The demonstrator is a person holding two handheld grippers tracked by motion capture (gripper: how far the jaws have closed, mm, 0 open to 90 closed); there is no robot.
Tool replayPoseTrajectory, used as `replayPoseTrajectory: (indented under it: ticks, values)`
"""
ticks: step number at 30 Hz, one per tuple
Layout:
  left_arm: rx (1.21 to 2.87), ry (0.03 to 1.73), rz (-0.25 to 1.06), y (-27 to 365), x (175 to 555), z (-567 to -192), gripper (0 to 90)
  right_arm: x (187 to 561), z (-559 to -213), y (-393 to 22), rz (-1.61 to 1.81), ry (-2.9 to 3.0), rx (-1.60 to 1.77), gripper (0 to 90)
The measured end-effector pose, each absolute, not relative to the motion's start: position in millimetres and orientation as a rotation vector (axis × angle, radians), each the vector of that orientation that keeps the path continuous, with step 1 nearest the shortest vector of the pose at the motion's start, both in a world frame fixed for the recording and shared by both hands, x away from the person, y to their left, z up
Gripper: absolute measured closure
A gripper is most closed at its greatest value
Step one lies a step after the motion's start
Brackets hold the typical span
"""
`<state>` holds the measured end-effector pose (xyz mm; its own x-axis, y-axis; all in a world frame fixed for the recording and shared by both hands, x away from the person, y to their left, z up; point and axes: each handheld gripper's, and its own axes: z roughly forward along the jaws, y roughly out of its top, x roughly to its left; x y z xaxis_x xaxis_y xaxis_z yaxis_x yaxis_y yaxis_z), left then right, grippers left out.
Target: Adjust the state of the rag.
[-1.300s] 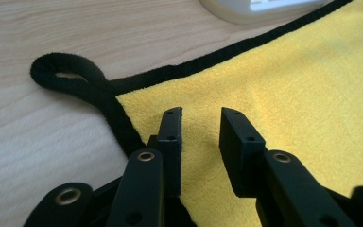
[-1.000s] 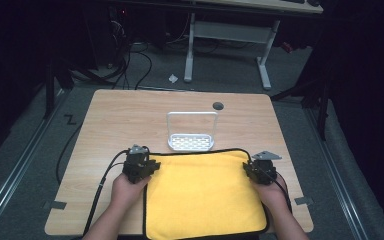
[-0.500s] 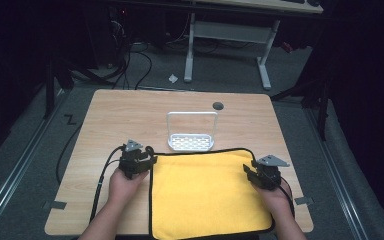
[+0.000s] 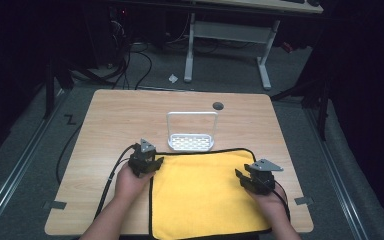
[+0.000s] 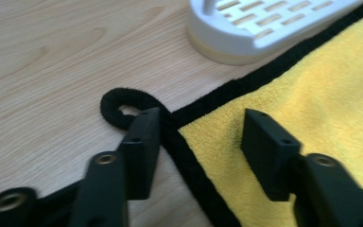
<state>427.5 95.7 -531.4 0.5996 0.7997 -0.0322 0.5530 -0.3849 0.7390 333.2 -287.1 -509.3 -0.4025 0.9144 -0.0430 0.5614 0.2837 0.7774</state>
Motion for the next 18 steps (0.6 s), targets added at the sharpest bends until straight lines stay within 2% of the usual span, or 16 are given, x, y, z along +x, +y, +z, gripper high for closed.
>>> replayPoseTrajectory:
  ticks: [3, 10, 16, 18]
  values:
    - [2.097, 1.058, 0.423, 96, 427, -531, 58.4, 328, -507, -280, 0.963, 2.076, 1.302, 54.9]
    - [2.074, 1.038, 0.385, 95, 428, -532, 79.4, 316, -503, -255, 0.979, 2.113, 1.217, 54.3]
    - [1.994, 1.060, 0.267, 106, 439, -536, 82.5, 311, -500, -227, 0.995, 2.137, 1.184, 59.5]
    - [1.980, 1.060, 0.222, 109, 440, -537, 82.7, 310, -499, -216, 0.998, 2.157, 1.154, 58.7]
